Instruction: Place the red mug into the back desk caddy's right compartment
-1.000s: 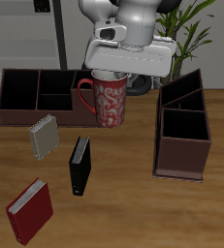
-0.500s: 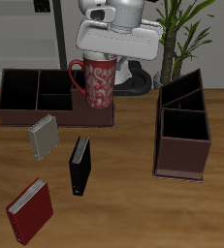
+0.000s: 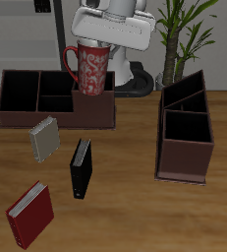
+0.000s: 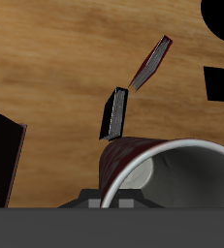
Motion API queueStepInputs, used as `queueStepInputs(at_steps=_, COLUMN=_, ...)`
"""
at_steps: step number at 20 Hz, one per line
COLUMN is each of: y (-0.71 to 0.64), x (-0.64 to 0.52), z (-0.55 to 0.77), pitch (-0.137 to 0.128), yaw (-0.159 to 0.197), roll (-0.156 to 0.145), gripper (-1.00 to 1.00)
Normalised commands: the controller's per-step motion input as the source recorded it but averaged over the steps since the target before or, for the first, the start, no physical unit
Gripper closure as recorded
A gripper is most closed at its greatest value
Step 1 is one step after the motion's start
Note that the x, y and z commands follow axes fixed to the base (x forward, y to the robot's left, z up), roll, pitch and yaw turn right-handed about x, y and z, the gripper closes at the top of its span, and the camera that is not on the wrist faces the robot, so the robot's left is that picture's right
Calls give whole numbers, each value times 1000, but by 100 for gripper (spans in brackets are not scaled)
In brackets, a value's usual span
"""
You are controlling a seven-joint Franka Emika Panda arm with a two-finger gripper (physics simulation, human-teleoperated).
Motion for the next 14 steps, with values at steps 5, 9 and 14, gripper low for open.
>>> queueStepInputs(at_steps=5, y=-27, x=-418, z=42, pitch=-7, yaw=-43, roll=-8, gripper=100)
queueStepInputs(at_steps=9, y=132, x=-377, z=107, pitch=-23, yaw=-26, roll=16, gripper=100)
queueStepInputs(at_steps=14, y=197, x=-345, z=57, pitch=-31, yaw=-16, roll=34, gripper=100)
